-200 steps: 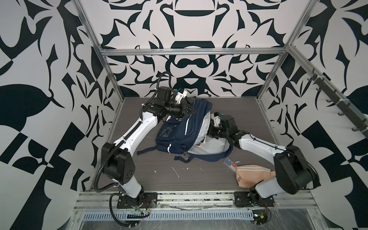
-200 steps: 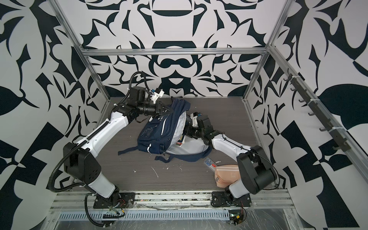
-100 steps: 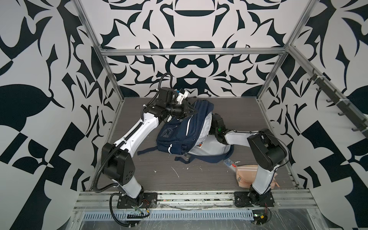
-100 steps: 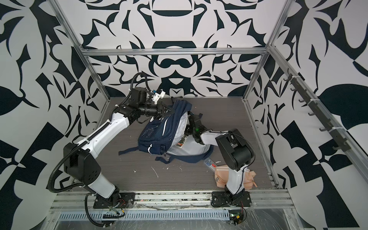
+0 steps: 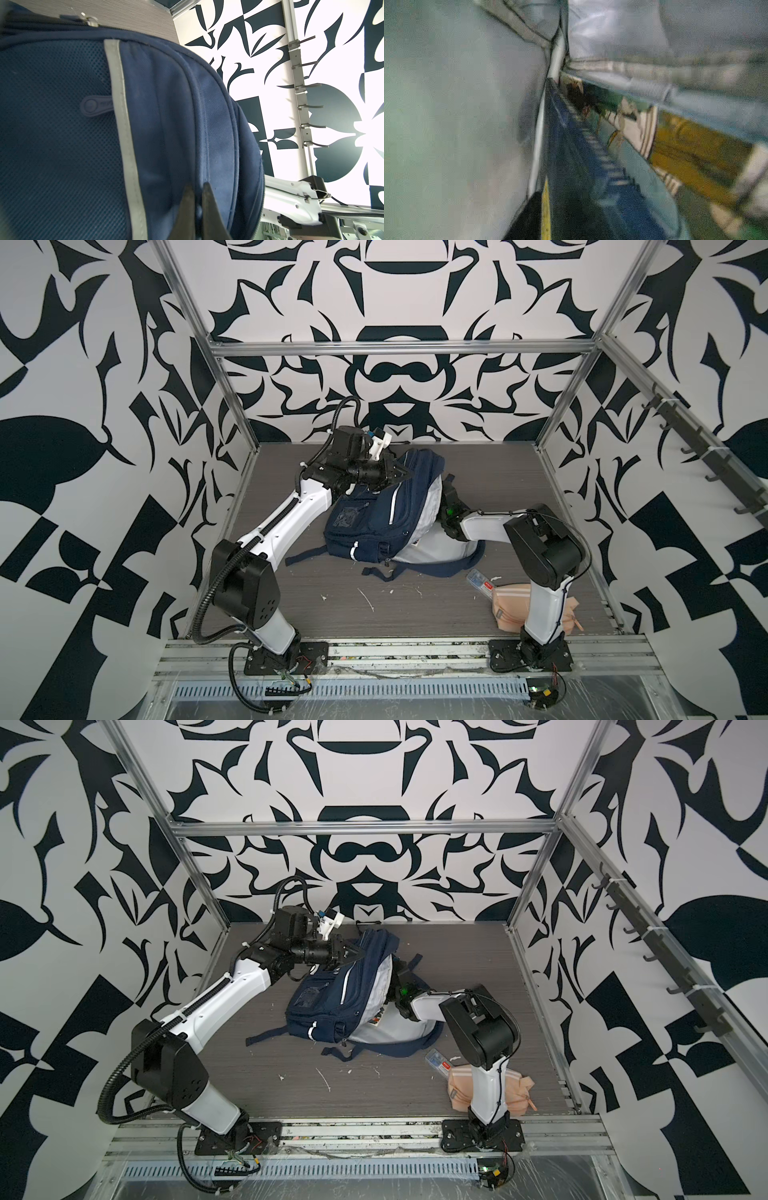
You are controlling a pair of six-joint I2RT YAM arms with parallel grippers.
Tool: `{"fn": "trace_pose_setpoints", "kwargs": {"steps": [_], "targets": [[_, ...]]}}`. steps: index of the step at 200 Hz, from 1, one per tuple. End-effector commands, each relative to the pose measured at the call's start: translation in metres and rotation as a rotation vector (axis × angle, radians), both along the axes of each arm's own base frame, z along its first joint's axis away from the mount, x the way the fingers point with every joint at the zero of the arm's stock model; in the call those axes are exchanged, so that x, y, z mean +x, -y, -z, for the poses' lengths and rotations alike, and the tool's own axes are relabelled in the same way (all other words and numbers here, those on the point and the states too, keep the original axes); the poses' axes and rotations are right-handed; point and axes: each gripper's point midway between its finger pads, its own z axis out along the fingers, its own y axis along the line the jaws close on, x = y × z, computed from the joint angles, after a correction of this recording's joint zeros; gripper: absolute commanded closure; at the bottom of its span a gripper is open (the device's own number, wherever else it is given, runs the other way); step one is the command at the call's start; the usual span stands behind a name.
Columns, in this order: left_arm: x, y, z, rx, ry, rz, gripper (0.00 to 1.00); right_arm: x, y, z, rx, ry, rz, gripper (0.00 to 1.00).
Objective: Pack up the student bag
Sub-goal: 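Push the dark blue book down into the backpack with the right gripper, then release the book and withdraw the right gripper while the left releases the backpack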
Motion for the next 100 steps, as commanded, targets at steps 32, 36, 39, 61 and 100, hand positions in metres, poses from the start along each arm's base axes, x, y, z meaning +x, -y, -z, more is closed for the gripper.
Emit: {"fn": "trace_pose_setpoints", "kwargs": {"steps": [32,36,39,61,100], "targets": [[-0.003,-0.005,-0.055,-0.091,0.171,-0.023,1.00,-0.012,0.017,-0.044,-0.100,0.097,-0.005,0.21],[-0.002,-0.006,-0.055,-0.090,0.172,-0.026,1.00,-0.014,0.018,-0.045,-0.110,0.098,-0.006,0.20],[-0.002,-0.006,-0.055,-0.090,0.172,-0.028,1.00,-0.015,0.020,-0.045,-0.117,0.098,-0.007,0.18],[0.004,-0.011,-0.053,-0.084,0.168,-0.050,1.00,-0.026,0.031,-0.052,-0.157,0.105,-0.001,0.16],[0.012,-0.019,-0.047,-0.078,0.156,-0.080,1.00,-0.049,0.053,-0.057,-0.249,0.105,-0.005,0.14]]}}
